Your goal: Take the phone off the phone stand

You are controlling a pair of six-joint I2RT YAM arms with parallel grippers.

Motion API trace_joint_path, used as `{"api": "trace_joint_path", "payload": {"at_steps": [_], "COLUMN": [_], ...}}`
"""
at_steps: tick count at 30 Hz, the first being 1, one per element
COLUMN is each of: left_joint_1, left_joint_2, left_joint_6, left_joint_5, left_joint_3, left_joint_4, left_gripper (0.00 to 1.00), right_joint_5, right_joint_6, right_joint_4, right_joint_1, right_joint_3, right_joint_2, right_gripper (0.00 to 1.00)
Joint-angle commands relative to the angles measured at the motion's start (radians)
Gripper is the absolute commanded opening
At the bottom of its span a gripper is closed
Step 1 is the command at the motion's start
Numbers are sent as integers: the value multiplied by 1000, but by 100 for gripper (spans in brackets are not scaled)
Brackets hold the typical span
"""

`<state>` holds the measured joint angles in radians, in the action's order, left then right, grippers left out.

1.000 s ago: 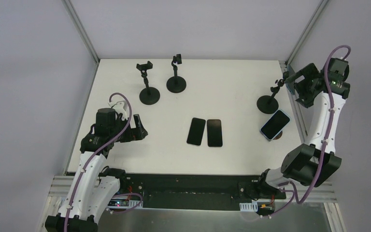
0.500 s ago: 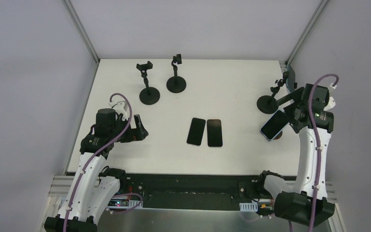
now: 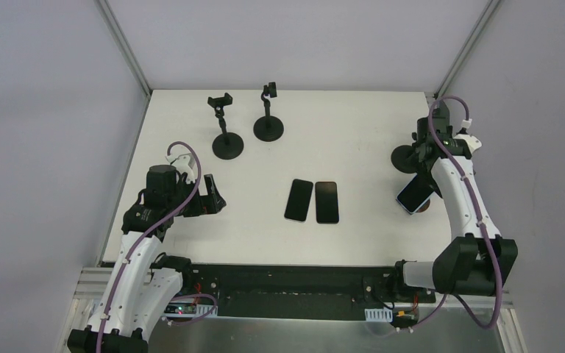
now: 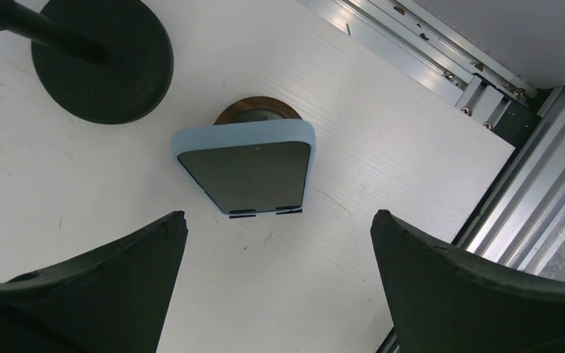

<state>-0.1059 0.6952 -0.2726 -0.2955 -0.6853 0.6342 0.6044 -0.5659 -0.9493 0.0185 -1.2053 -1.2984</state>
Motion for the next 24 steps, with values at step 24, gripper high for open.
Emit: {"api": "trace_joint_path", "payload": {"at_steps": [24], "left_joint_1": [-7], "left_joint_2": [10], "left_joint_6": [15], "left_joint_5": [9], "left_joint_3": [-25], "left_joint_4": [1], "left_gripper": [99], "right_joint_5": [96], "right_joint_6": [49], "right_joint_4": [155], "right_joint_1": [17], "right_joint_3": [18], "right_joint_2": [-188], "right_gripper": [100]}}
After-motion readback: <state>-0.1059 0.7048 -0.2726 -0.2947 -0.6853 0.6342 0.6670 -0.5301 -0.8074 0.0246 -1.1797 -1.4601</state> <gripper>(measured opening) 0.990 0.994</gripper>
